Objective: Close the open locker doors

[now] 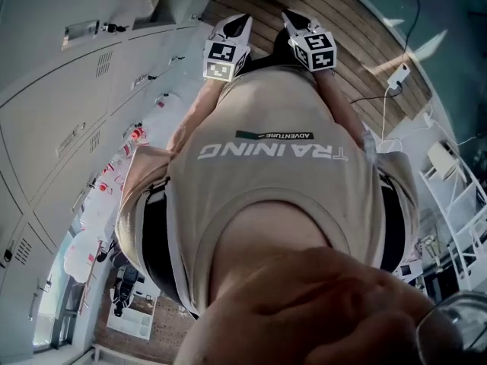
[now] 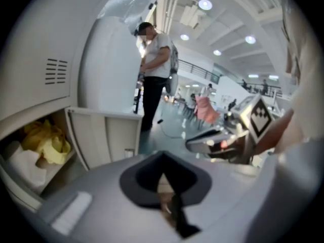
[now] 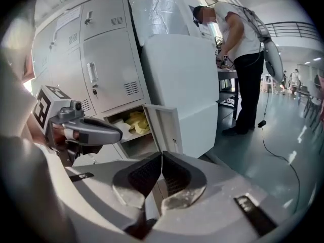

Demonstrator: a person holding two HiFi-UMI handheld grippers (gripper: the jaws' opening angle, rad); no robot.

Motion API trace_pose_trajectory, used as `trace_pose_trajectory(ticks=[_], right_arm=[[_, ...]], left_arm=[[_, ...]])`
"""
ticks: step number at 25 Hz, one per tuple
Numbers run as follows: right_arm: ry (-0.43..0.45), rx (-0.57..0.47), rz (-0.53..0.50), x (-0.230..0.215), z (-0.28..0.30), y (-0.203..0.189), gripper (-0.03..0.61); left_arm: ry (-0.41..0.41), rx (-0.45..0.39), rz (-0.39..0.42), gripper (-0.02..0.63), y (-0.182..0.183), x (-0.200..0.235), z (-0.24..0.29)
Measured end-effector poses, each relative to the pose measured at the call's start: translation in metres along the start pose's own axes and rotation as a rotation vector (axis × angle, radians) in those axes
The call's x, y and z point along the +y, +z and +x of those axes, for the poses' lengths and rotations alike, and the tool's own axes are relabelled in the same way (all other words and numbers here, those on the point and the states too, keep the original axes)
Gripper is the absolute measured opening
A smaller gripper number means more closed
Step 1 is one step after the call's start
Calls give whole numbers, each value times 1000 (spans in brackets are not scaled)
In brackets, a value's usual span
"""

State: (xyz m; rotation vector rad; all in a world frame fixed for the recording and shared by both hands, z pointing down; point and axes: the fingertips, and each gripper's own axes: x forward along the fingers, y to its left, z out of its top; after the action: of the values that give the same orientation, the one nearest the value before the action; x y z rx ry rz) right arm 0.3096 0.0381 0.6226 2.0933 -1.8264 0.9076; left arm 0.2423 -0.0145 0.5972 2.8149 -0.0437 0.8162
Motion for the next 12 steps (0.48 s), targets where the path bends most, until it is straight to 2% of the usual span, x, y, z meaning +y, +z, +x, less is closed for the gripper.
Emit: trace_pose_trajectory(ticks=[3,7,12], right_arm=[[64,32,-62,-31,5,11,15],[161,64,-154,-71,5,32,15],[270,135,-261,-90,9,50,15]], left_arm=[[88,-16,-35,-5,24,-2,20],[245,-21,-138,-4,53,-2,39],[360,-98,-288,-5,97,-12,19]])
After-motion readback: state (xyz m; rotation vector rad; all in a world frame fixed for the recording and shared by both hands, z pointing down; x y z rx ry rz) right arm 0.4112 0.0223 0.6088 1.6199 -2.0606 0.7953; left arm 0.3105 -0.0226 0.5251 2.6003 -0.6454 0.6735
